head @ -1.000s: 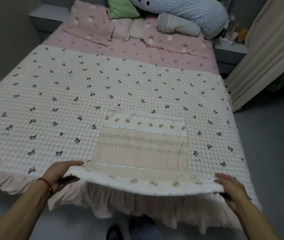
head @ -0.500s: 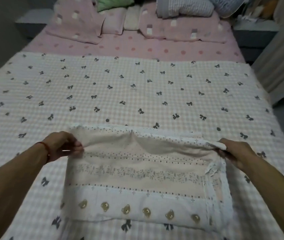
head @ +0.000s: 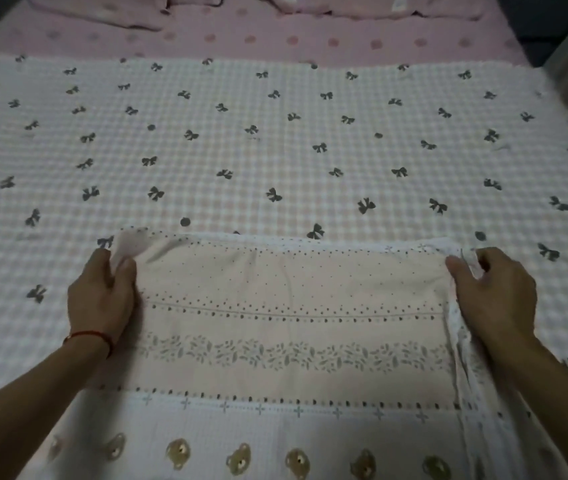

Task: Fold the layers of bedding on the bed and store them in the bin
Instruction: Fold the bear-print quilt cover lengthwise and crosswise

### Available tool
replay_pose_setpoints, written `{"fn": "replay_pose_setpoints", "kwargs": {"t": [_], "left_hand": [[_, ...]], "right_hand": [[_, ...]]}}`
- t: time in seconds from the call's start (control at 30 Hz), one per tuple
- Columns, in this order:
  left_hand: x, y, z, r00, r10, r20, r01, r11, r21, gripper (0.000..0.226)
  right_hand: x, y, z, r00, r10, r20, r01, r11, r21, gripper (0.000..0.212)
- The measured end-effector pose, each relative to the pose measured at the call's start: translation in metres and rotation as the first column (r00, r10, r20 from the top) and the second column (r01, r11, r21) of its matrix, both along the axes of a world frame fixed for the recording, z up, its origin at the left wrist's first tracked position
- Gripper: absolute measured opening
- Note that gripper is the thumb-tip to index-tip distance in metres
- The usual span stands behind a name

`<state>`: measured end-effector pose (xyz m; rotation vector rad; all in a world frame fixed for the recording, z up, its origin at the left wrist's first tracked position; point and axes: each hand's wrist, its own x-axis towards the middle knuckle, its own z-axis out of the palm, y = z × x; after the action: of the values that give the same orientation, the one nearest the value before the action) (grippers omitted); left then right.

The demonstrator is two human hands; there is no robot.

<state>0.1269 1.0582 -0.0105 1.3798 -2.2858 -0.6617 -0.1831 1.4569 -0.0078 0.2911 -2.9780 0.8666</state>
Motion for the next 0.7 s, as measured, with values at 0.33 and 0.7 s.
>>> {"fn": "replay_pose_setpoints", "kwargs": {"t": [0.33,0.7], "left_hand": [[-0.043,0.022,-0.021,0.952,0.073,0.296,-0.03,0.988,-0.148,0.05],[-0.049,0.054,-0.057,0.711,-0.399,0.579,0.475,0.879,0.022,0.065]], "right_hand": [[0.036,-0.036,-0.007,0.991,0.135,-0.02,-0.127,0.966,0.224,0.056],[0.034,0.043,-0.036,0.911,0.282,0.3,-0.401,0.775,0.489,0.071]]}}
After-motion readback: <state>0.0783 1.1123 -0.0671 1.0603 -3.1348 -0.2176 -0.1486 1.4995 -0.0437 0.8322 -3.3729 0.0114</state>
